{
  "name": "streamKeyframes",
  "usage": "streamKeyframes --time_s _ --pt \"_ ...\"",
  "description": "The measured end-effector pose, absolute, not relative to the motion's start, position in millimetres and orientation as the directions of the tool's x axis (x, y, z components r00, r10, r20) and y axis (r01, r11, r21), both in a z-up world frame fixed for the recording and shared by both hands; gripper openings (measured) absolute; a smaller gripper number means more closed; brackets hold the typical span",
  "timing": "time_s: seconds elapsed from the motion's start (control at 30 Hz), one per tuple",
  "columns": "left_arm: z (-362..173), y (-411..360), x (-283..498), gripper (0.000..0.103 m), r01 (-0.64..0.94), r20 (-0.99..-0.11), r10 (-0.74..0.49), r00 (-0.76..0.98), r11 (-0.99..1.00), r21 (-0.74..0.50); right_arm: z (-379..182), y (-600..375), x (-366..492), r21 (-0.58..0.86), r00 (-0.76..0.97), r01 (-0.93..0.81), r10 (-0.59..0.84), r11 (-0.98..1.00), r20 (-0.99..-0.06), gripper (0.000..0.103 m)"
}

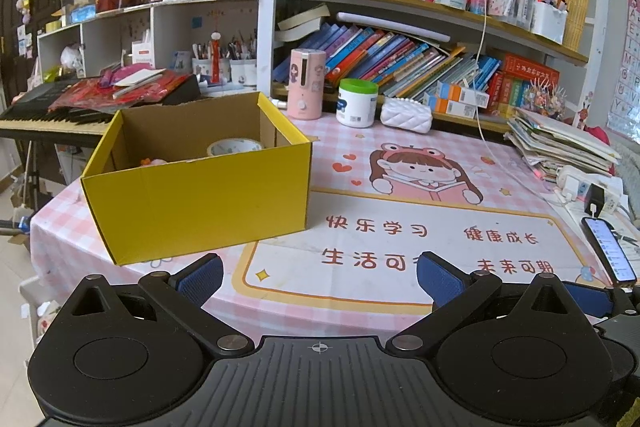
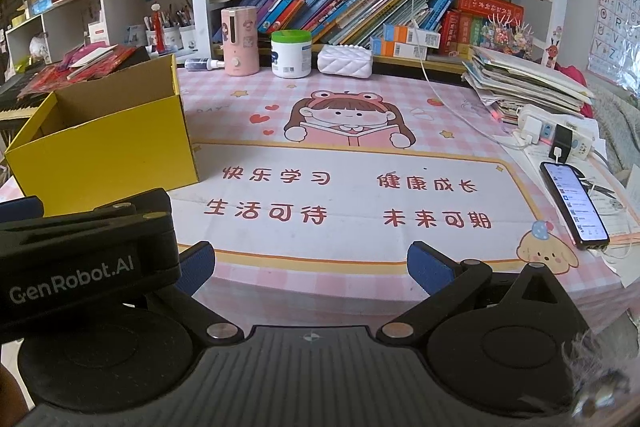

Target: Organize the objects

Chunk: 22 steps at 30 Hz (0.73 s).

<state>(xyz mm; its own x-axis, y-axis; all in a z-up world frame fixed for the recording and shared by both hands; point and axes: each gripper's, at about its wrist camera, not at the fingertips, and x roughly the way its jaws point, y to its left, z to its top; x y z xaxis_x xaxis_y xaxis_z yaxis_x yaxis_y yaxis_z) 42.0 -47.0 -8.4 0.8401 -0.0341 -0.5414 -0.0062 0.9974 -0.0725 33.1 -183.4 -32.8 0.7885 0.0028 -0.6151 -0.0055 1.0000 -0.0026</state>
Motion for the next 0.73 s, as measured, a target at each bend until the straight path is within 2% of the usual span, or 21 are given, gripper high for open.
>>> streamKeyframes --time_s 0.73 --pt "-9.8 -46.8 41.5 0.103 -0.014 -0.554 -0.025 0.832 0.998 -0.066 -35.7 -183.9 33.7 -0.003 0.782 -0.009 0.005 1.0 -0.624 0.103"
